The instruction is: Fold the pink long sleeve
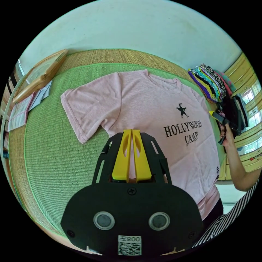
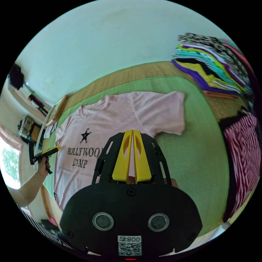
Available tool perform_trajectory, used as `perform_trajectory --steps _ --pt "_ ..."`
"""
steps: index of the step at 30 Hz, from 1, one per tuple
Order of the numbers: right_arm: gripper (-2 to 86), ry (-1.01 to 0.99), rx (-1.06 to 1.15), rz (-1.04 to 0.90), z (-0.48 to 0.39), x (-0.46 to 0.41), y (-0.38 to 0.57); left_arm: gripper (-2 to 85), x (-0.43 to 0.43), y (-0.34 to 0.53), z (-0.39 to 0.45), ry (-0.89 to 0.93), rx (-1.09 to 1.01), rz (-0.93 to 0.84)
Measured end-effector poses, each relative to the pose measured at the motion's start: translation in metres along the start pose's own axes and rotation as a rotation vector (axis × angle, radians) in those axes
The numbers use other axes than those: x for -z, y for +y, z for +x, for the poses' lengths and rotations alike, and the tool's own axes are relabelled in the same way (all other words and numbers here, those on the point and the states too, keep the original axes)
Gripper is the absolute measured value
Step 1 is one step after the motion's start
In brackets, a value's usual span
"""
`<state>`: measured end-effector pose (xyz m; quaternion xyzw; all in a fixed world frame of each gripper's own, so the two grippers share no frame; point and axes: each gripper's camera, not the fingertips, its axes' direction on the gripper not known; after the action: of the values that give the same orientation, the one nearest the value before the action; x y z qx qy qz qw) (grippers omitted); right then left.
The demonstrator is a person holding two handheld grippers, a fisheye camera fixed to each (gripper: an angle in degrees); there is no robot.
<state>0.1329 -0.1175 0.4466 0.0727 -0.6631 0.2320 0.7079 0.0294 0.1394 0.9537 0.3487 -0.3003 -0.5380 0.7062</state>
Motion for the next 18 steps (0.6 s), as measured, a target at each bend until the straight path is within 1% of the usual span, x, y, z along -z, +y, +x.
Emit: perform_trajectory --steps 2,4,7,11,16,18 --pt "4.1 0.048 -0.105 0.048 0.043 0.024 0.025 0.2 0.004 -0.005 0.013 0.040 -0.017 0.039" --pt "6.0 0.038 -0.184 0.090 0.076 0.037 0.042 0.2 0.005 -0.016 0.038 0.079 -0.072 0.076" --pt "6.6 -0.001 -0.256 0.124 0.119 0.041 0.063 0.2 -0.008 -0.038 0.076 0.131 -0.161 0.077" --pt "7.9 0.010 -0.244 0.121 0.141 0.029 0.071 0.2 -0.038 -0.076 0.130 0.221 -0.274 0.047" --pt "8.7 -0.007 -0.221 0.125 0.155 0.012 0.072 0.5 -0.088 -0.129 0.218 0.354 -0.453 0.002" --pt "8.7 -0.003 -0.212 0.121 0.159 0.006 0.074 0.7 -0.103 -0.144 0.248 0.382 -0.511 -0.008"
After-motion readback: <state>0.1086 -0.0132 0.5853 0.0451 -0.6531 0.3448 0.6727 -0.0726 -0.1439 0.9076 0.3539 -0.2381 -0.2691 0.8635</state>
